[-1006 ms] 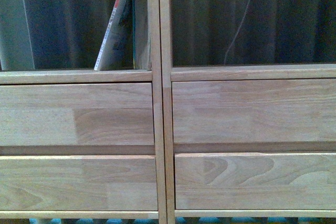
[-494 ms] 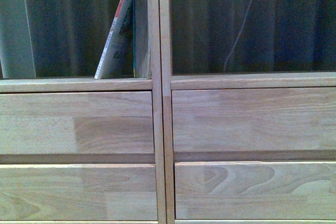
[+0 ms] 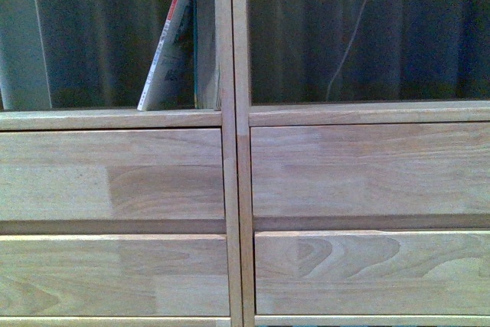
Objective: Organize books on shelf
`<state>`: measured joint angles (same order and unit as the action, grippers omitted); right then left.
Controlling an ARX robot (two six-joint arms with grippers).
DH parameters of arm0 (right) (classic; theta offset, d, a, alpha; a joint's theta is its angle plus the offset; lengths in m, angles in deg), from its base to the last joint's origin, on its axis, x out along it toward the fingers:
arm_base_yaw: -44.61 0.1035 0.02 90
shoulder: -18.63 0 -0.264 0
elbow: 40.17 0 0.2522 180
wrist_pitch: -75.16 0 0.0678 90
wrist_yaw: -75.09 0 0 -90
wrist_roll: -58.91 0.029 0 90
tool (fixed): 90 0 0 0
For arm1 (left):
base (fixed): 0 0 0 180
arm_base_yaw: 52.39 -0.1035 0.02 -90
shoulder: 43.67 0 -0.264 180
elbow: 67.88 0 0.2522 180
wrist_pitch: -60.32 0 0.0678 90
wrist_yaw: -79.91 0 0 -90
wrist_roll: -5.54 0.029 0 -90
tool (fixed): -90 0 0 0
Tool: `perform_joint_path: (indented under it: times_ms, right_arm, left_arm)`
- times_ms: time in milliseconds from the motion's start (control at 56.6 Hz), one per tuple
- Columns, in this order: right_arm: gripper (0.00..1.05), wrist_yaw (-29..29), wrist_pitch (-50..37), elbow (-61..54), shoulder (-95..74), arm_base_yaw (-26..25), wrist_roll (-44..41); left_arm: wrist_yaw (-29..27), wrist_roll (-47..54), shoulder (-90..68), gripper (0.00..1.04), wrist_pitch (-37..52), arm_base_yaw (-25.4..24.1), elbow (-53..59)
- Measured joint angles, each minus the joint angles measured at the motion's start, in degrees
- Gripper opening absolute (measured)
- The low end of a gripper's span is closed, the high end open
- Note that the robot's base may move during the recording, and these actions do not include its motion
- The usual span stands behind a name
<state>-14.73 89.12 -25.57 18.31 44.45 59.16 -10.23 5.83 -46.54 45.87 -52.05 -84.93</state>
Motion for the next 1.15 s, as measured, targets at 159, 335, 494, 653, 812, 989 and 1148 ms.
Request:
perform_joint_path:
  times_ms: [159, 335, 494, 653, 812, 989, 1148]
  right_arm:
    - [0.03, -0.02, 0.00, 0.00, 0.00, 0.00, 0.00]
    - [0.03, 0.00, 0.00, 0.00, 0.00, 0.00, 0.00]
    - [0.12, 0.00, 0.00, 0.00, 0.00, 0.00, -0.09]
    - [0.42, 0.00, 0.00, 0.00, 0.00, 0.00, -0.07]
    - [0.69, 0.00, 0.00, 0.00, 0.00, 0.00, -0.07]
    - [0.97, 0.00, 0.00, 0.00, 0.00, 0.00, -0.09]
    - [0.98, 0.00, 0.00, 0.00, 0.00, 0.00, -0.07]
  left_arm:
    - [0.11, -0.02, 2.27, 0.03, 0.39, -0.04, 2.51]
    - [0.11, -0.02, 2.58, 0.03, 0.37, -0.04, 2.58]
    - [0.13, -0.07, 2.58, 0.03, 0.37, -0.04, 2.58]
    - [0.11, -0.15, 2.58, 0.33, 0.37, -0.04, 2.58]
    - [0.11, -0.15, 2.58, 0.61, 0.37, -0.04, 2.58]
    - [0.13, -0.13, 2.58, 0.98, 0.37, -0.04, 2.58]
    - [0.11, -0.15, 2.58, 0.97, 0.37, -0.04, 2.58]
